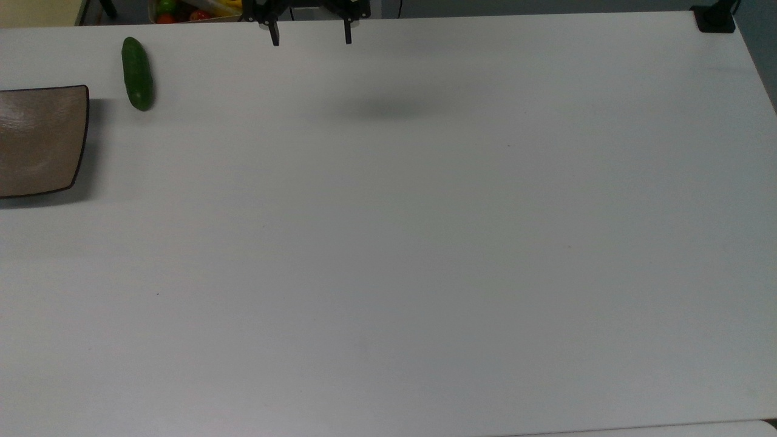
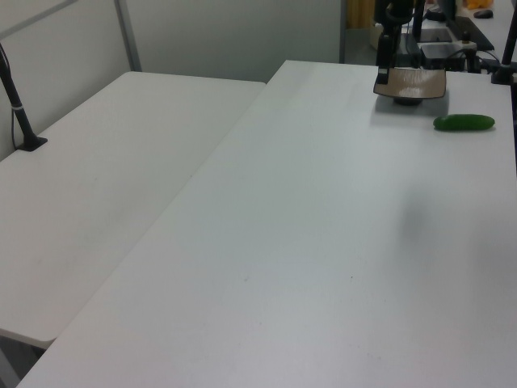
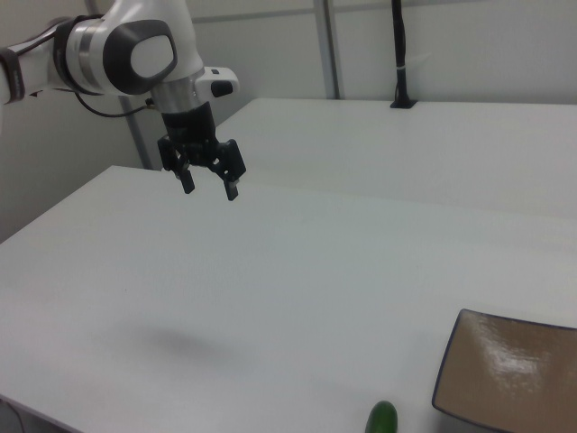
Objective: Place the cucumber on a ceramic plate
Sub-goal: 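Move the gripper toward the green cucumber beside the plate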
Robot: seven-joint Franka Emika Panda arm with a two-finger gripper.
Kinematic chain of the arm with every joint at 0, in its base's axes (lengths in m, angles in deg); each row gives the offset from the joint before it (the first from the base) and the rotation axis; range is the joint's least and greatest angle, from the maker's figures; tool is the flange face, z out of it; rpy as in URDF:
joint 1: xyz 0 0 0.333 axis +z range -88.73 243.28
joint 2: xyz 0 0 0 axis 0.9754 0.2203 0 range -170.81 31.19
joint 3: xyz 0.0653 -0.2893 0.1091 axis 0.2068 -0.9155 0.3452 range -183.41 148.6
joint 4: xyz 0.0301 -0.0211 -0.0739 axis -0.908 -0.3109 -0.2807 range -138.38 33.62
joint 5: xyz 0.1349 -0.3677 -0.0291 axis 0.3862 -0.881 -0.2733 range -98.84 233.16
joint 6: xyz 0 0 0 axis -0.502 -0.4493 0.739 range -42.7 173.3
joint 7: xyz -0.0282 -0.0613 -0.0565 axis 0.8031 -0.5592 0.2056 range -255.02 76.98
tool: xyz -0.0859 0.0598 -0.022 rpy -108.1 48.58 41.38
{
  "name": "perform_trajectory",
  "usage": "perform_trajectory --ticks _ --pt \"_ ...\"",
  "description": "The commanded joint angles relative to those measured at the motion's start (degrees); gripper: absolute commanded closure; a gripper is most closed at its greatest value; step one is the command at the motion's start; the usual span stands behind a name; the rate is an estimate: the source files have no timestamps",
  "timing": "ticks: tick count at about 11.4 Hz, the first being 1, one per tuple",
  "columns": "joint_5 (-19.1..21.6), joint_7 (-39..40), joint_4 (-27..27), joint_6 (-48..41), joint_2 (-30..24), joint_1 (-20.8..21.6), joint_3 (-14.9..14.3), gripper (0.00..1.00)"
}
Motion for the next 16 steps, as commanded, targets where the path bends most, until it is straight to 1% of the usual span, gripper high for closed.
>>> perform_trajectory --ticks 1,3,4,8,9,11,12,13,14,16 --pt "0.8 1.9 -1.6 1.1 -1.7 -2.0 -0.6 0.00" --pt "0.9 2.2 2.8 -3.4 1.0 -2.1 -0.8 0.00" --pt "0.9 2.4 3.2 -4.2 1.1 -2.1 -0.8 0.00" --pt "0.9 2.4 3.1 -4.0 0.6 -2.2 -0.9 0.00" --pt "0.8 2.6 2.7 -3.6 0.0 -3.1 -0.8 0.00" --pt "0.0 3.1 -0.5 -2.7 -3.1 -3.8 -1.0 0.00" --pt "-0.4 6.1 -2.5 -2.7 -4.6 -5.3 -1.1 0.00" --pt "-1.4 9.0 -4.1 -2.7 -6.3 -7.8 -1.1 0.00" --pt "-2.3 10.0 -5.5 -2.7 -7.6 -10.0 -1.4 0.00" --pt "-6.2 12.0 -7.7 -2.5 -8.1 -14.1 -1.4 0.00"
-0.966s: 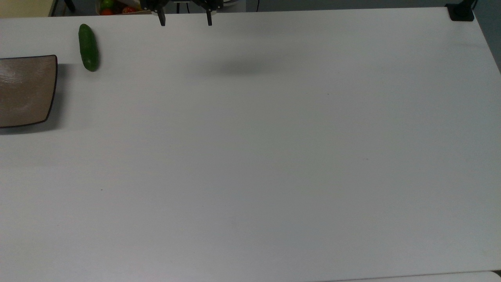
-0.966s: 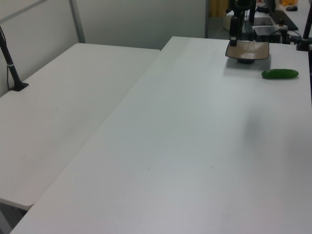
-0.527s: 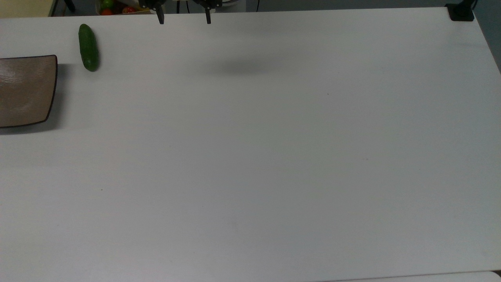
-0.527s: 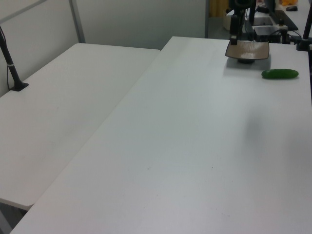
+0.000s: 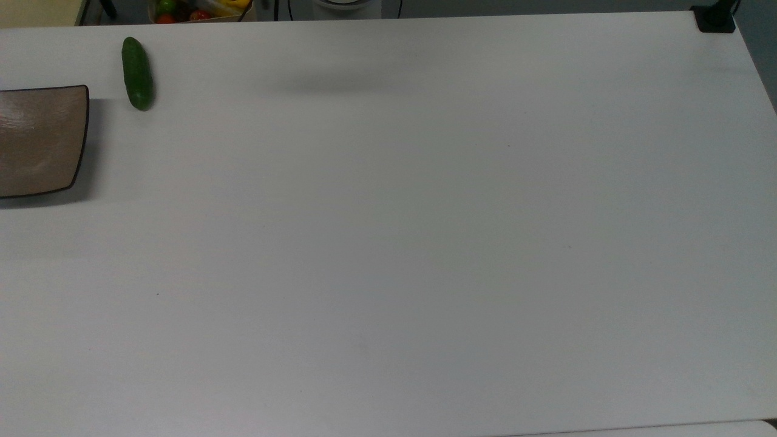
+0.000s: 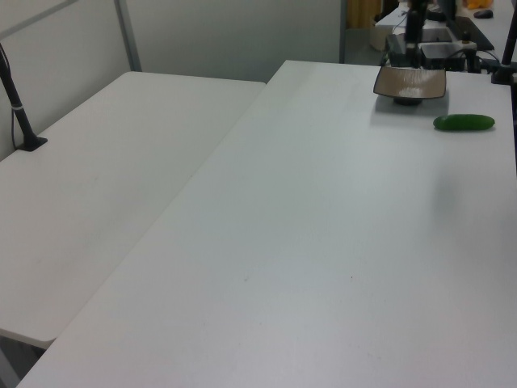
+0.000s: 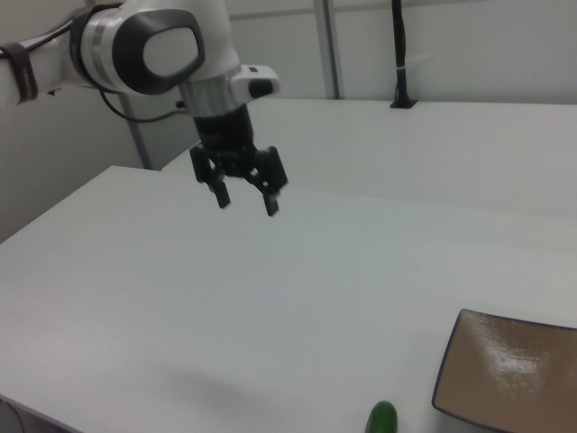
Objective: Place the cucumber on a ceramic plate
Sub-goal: 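Move the gripper toward the green cucumber beside the plate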
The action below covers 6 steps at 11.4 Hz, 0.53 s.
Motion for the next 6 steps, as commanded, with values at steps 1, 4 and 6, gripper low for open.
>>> perform_trajectory --ticks 1,4,6 --pt "-5.6 5.4 -6.1 0.7 -3.0 -5.9 -0.2 0.00" --pt "-9.3 11.5 -13.2 9.4 -2.8 -13.5 -0.3 0.00" --pt "-10.2 17.5 -17.0 15.0 -1.0 -18.4 -0.3 0.00"
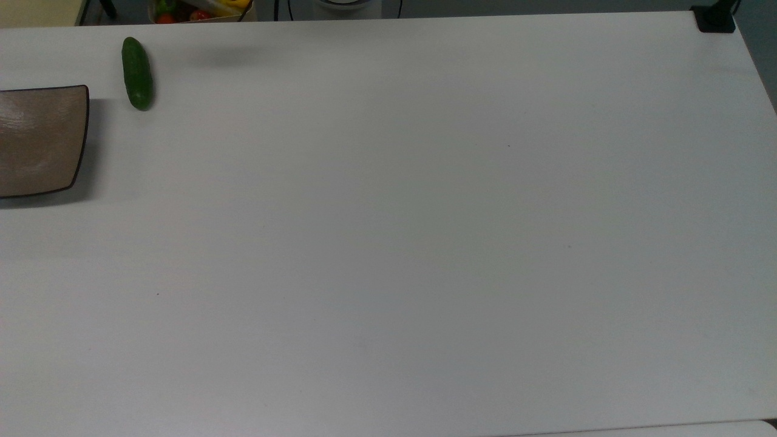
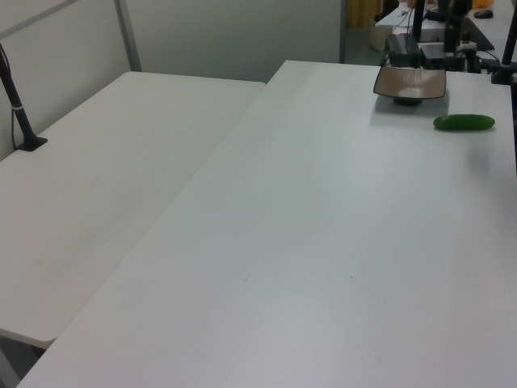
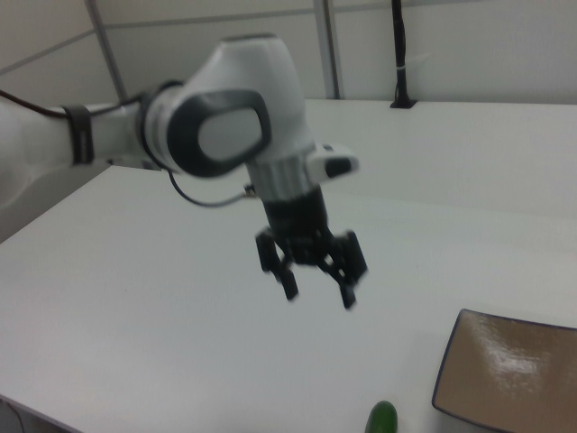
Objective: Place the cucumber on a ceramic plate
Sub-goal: 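Move the gripper toward the green cucumber beside the plate, then lower the open gripper onto the cucumber and close to grasp it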
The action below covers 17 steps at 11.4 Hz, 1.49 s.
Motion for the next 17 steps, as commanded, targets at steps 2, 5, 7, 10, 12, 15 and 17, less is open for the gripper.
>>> perform_trajectory --ticks 2,5,7,10,12,15,17 --pt "-1.5 11.3 -6.4 10.3 4.5 -8.9 0.2 0.00" --pt "-1.7 12.8 -6.3 13.9 10.2 -12.4 0.2 0.00" --pt "-3.0 12.8 -6.3 15.1 13.0 -12.9 0.3 0.00" --pt "-3.1 12.7 -6.3 16.3 16.8 -13.1 1.2 0.00" --pt "-3.1 12.4 -6.3 16.9 19.3 -13.2 2.3 0.00" --pt "-3.2 12.1 -6.3 17.2 19.9 -15.1 4.4 0.61" --pt "-3.2 12.3 -6.2 17.0 19.9 -15.2 4.5 0.83"
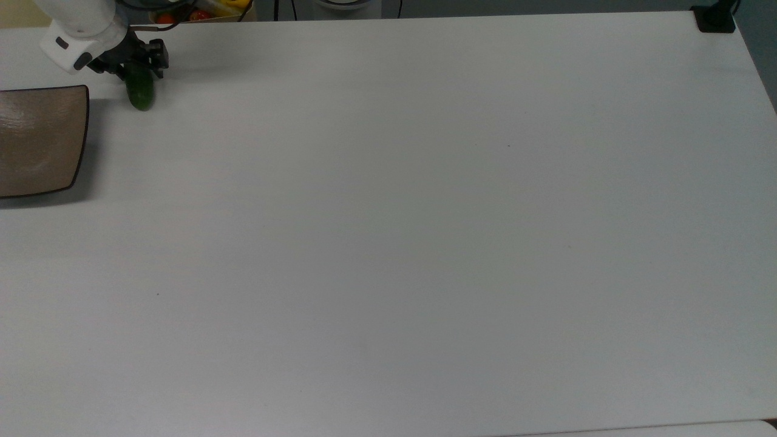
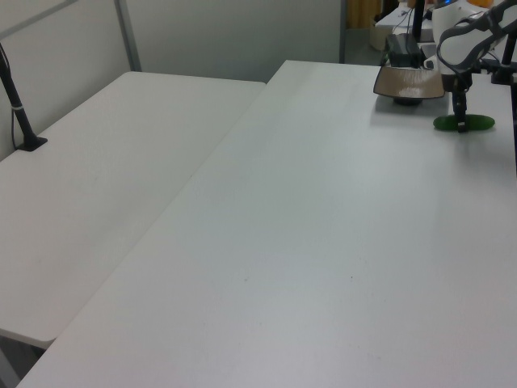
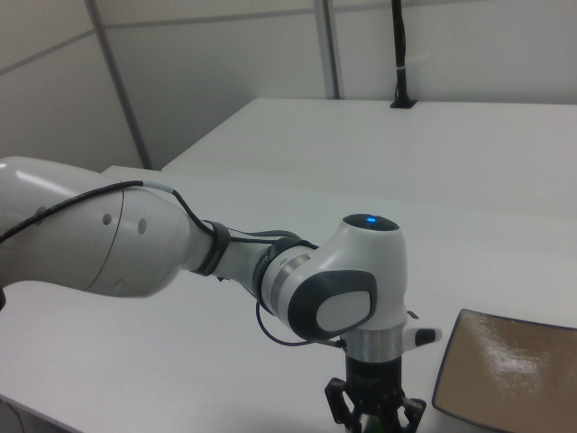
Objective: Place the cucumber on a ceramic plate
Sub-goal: 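Lower the open gripper onto the cucumber and close to grasp it, then lift the cucumber and carry it over the brown plate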
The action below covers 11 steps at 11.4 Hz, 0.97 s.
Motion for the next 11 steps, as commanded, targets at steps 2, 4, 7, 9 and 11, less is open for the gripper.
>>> perform_trajectory --ticks 2,4,7,9,11 --pt "-0.9 -0.2 0.7 0.4 -0.6 -1.0 1.4 0.84" --pt "0.1 -2.8 2.9 -2.3 -1.3 -1.1 4.6 0.83" --pt "4.3 -8.2 8.9 -6.1 -1.5 -1.3 10.7 0.83" --pt "5.3 -8.2 12.7 -5.5 -1.2 -1.6 11.2 0.83" --pt "9.2 -8.0 18.2 -4.9 0.7 -4.2 11.2 0.82"
